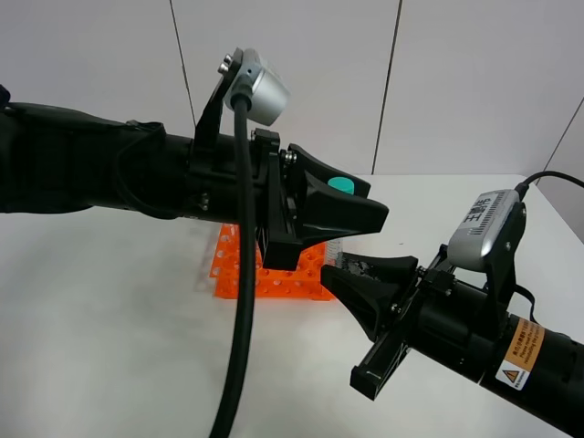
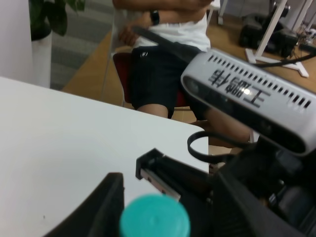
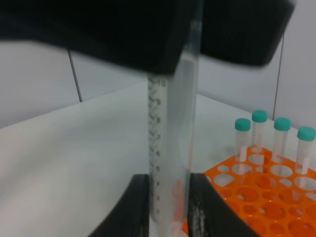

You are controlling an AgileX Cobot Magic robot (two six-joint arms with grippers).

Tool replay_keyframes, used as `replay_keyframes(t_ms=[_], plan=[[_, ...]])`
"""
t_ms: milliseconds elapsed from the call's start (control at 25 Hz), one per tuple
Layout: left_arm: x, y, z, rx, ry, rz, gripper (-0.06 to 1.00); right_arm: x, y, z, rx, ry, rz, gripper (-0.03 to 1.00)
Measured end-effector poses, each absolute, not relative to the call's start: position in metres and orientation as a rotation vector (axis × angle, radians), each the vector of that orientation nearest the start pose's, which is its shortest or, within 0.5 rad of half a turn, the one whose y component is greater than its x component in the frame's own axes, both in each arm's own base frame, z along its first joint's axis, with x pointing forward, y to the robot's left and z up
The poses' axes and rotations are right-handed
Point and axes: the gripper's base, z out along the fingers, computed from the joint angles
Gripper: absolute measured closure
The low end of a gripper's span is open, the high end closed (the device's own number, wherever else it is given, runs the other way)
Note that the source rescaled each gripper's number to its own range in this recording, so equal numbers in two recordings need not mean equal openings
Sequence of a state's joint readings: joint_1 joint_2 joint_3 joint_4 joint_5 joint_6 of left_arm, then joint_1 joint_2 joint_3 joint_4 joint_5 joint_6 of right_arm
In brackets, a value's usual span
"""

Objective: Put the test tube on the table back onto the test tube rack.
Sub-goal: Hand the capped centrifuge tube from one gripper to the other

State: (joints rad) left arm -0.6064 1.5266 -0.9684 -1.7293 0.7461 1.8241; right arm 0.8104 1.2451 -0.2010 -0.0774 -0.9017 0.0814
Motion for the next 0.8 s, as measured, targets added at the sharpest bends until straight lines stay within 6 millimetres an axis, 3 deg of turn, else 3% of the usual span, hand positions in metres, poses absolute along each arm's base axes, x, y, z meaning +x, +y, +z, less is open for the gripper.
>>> replay_keyframes(t_ms=[560, 800], plan=[[0.2335, -0.2344, 0.2923, 1.08, 1.625, -1.049, 0.66, 0.1334, 0.1482, 0.2054, -0.678, 1.53, 0.693, 0.94], [0.2352, -0.2338, 0.2916, 1.079, 1.628, -1.019, 0.86, 0.1334, 0.1482, 0.2054, -0.677, 1.53, 0.693, 0.94]])
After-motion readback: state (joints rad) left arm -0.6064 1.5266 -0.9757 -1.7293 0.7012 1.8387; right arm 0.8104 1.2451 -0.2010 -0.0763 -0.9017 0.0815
